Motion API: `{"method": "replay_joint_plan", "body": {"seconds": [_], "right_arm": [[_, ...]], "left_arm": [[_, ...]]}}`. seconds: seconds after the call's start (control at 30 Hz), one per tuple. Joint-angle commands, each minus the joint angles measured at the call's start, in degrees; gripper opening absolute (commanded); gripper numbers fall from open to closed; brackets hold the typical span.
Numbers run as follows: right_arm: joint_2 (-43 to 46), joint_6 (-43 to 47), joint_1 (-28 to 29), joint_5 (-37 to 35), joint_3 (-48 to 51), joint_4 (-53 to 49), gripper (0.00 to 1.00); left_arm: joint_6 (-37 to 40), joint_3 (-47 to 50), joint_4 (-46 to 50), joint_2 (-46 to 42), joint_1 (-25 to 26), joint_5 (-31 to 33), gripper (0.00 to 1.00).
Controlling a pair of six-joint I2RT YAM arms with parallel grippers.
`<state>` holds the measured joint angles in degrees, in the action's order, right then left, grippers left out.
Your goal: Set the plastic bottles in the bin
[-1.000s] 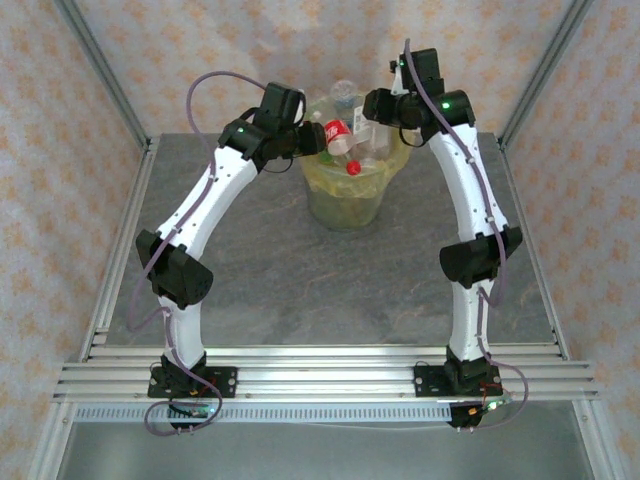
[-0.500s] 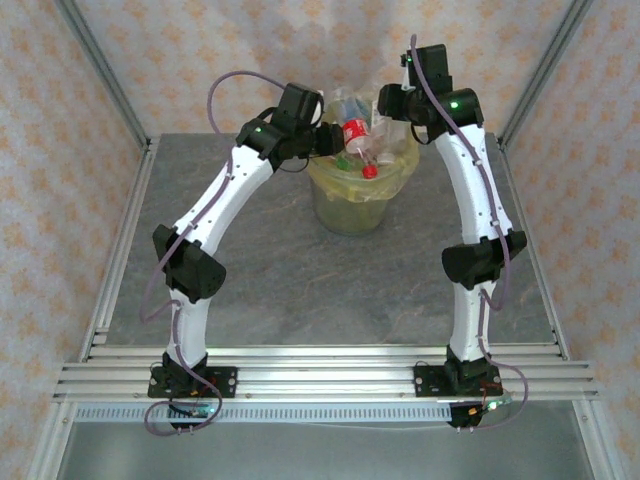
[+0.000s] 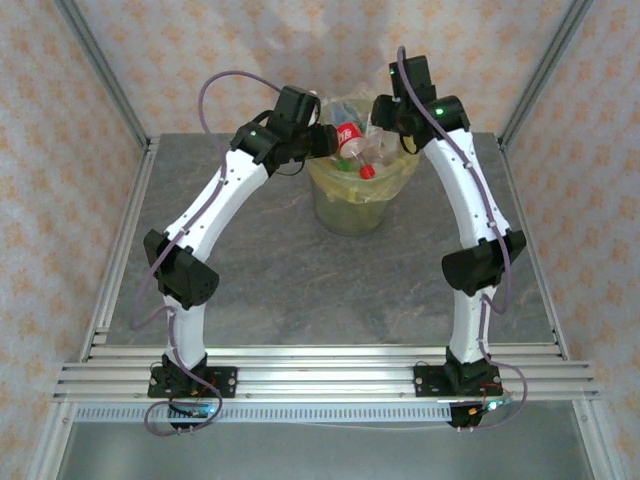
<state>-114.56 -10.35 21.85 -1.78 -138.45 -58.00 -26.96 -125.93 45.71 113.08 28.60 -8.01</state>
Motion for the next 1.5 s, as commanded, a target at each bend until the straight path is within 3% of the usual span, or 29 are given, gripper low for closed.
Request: {"method": "replay_joint_plan", "body": {"seconds": [0.0, 0.27, 0.53, 0.6, 0.77, 1.03, 1.3, 1.47], "right_arm": [[4.7, -3.2, 0.8, -9.6, 3.8, 2.2, 0.46], [7.6, -7.4, 0.8, -18.5, 12.7, 4.6, 0.65], [9.9, -5.5, 0.7, -19.3, 17.2, 6.2, 0.79], [10.5, -4.5, 0.6, -17.1, 17.4, 7.0, 0.78], [10.1, -2.4, 0.5, -6.9, 18.4, 10.7, 0.65], [4.1, 3.6, -2.3, 5.8, 12.2, 7.8, 0.62], [4.3, 6.4, -2.9, 3.2, 6.3, 4.7, 0.48], [5.9, 6.8, -2.9, 2.6, 4.0, 3.6, 0.48]], "left_arm": [[-1.0, -0.2, 1.4, -2.1, -0.3, 5.6, 0.42], [-1.7, -1.5, -0.8, -0.6, -0.3, 4.3, 0.41], [-1.7, -3.7, -0.7, 1.8, 0.0, 0.1, 0.41], [-1.8, -3.2, -1.0, 1.5, 0.0, 0.4, 0.41], [-2.6, -3.3, -2.2, 2.4, 0.1, -0.9, 0.41], [-3.0, -8.4, -0.4, 8.1, 0.2, -4.3, 0.4], [-3.1, -9.4, 0.2, 8.8, 0.3, -5.1, 0.4], [-2.7, -6.3, -0.3, 6.0, 0.2, -4.1, 0.4]]}}
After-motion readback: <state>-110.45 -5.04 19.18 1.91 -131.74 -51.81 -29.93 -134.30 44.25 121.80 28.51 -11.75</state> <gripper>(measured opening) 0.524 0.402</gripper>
